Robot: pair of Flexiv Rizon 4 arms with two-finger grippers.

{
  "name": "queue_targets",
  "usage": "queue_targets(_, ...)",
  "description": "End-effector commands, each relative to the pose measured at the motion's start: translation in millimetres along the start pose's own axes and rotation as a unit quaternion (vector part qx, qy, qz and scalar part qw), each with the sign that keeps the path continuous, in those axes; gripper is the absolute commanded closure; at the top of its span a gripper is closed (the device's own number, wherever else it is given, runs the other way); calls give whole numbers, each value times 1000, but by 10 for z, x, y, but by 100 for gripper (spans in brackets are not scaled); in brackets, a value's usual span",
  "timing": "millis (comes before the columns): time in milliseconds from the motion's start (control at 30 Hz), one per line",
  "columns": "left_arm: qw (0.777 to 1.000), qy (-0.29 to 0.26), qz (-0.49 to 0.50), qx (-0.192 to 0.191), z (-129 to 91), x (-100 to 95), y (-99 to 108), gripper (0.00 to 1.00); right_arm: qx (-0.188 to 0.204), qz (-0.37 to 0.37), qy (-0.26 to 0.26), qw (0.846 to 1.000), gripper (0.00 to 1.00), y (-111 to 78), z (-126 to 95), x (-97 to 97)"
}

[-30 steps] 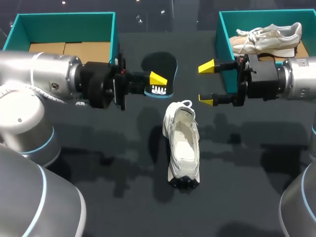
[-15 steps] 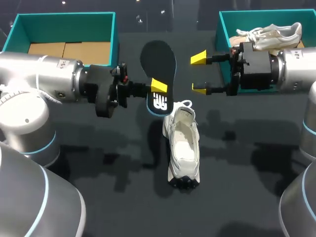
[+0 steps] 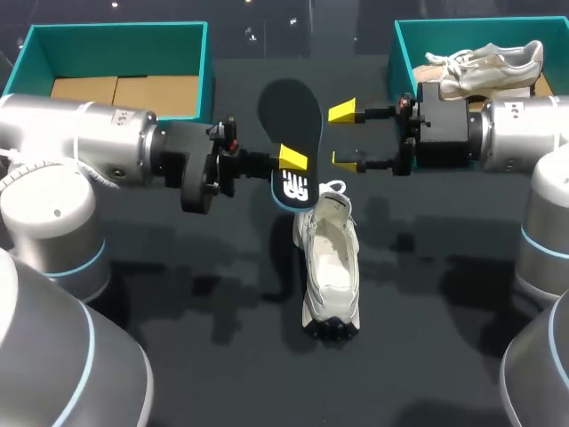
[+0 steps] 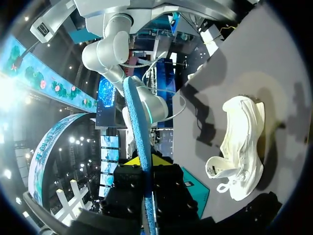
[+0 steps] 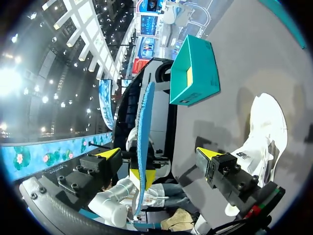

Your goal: Take the shoe out of the shoebox, open the shoe tongue, remove and reinsert the insole, then place the shoe into the shoebox

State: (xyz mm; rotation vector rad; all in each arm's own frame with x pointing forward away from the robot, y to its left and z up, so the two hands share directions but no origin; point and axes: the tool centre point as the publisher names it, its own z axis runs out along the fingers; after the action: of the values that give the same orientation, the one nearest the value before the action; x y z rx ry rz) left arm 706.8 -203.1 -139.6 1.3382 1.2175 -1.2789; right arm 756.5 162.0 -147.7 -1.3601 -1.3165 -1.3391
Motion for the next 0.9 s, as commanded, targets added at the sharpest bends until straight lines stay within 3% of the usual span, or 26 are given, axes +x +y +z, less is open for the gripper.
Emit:
queue_targets(33,1000,3,-1,5,70,29,58,100,7,-3,-10,1000,0,46,71,19)
queue_targets(200,1000,9,2,7,103,91,86,100,15,-8,-10,1000,5,54,106,14)
queue_targets(333,1000,13,2,7,122,120,123,100,26,-7,-14,1000,20,53,143,24)
queue_targets(400,1000,15,3,7,132,121,137,100,32,-4,-20,999,21,48,164,30)
queue_targets(533,1000,17,7,7,167,124,169,100,46,-4,-24,999,49,37,211,34)
queue_targets(900,1000,21,13,8,215,154,211,100,68,-3,-20,997,55,10,289,15)
